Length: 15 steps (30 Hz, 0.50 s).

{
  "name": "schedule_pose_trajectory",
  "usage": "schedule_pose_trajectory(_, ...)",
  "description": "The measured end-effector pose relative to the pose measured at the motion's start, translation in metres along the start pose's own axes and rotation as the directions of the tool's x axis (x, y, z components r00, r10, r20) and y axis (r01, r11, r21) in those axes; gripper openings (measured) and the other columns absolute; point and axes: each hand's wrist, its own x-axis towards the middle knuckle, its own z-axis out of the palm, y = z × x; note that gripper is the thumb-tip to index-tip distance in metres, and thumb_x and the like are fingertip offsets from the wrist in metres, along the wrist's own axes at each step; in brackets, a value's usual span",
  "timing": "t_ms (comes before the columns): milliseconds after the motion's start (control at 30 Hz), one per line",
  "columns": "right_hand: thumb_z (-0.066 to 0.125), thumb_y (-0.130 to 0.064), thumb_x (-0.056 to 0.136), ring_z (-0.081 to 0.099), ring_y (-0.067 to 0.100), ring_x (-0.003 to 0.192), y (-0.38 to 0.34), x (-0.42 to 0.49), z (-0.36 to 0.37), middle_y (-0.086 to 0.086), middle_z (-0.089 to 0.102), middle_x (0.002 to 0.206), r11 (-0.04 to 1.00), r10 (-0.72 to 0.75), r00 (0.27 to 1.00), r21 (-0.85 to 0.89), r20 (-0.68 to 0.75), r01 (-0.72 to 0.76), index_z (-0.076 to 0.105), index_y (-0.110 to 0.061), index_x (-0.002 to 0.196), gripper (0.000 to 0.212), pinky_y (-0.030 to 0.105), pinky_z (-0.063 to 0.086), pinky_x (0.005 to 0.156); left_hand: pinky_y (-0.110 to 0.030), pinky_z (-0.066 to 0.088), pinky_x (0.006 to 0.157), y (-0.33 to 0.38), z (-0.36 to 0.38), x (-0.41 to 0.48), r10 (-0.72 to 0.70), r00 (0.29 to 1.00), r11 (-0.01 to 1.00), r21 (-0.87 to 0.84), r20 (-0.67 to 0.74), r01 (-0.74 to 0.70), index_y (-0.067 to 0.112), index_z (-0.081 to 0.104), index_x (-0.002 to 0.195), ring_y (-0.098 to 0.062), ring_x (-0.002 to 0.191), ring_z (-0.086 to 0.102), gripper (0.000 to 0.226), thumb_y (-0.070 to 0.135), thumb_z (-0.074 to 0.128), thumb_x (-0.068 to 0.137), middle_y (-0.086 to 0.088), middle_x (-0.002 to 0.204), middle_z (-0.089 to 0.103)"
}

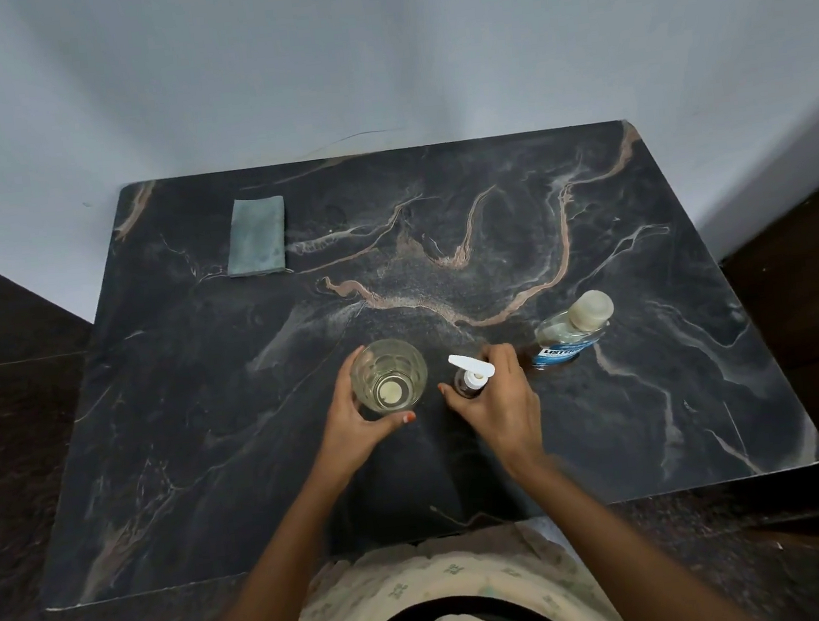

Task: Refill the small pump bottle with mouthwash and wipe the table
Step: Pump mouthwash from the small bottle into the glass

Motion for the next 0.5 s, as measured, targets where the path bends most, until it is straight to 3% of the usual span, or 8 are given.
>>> schedule_pose_trajectory(167,0.078,-0.035,0.066,0.056,0.021,0.08,-0.003,-0.001,0.006,0.002,0.051,0.09,0.998,-0.025,0.999,-0.059,-0.043,0.023,0.043,-0.014,0.09,0.047,0.034,0.046,0.057,-0.008,0.039,0.092,0.0,-0.001,0.0,0.013,1.0,1.0,0.015,-0.004,-0.013,0.03,0.032,0.133,0.007,0.119,0.045,0.097,0.004,0.084,0.056,0.017,0.133,0.043)
schedule_pose_trajectory(300,0.078,-0.04,0.064,0.056,0.021,0.083,0.0,0.0,0.009,0.003,0.054,0.092,0.997,-0.014,0.998,-0.075,-0.059,0.01,0.043,-0.016,0.095,0.052,0.036,0.047,0.063,-0.007,0.038,0.094,0.002,0.0,0.0,0.018,1.0,0.999,0.029,-0.001,-0.017,0.03,0.031,0.133,0.008,0.12,0.044,0.096,0.005,0.084,0.056,0.022,0.132,0.041)
schedule_pose_trajectory(400,0.079,-0.029,0.067,0.051,0.014,0.099,0.009,0.0,0.012,0.002,0.053,0.109,0.985,-0.059,0.995,0.169,0.085,0.044,0.042,-0.018,0.111,0.058,0.025,0.043,0.084,-0.009,0.037,0.096,0.003,0.0,-0.001,0.019,1.0,0.999,0.034,-0.007,-0.019,0.032,0.031,0.131,0.006,0.12,0.044,0.095,0.006,0.084,0.056,0.021,0.131,0.042)
schedule_pose_trajectory(500,0.073,-0.016,0.073,0.04,-0.005,0.114,0.018,0.002,0.01,-0.014,0.044,0.124,0.927,-0.12,0.967,0.373,0.223,0.029,0.028,-0.04,0.126,0.073,0.002,0.026,0.095,-0.008,0.037,0.094,0.005,0.0,-0.001,0.017,1.0,0.999,0.04,-0.008,-0.017,0.038,0.032,0.127,0.006,0.12,0.044,0.094,0.007,0.084,0.056,0.021,0.13,0.042)
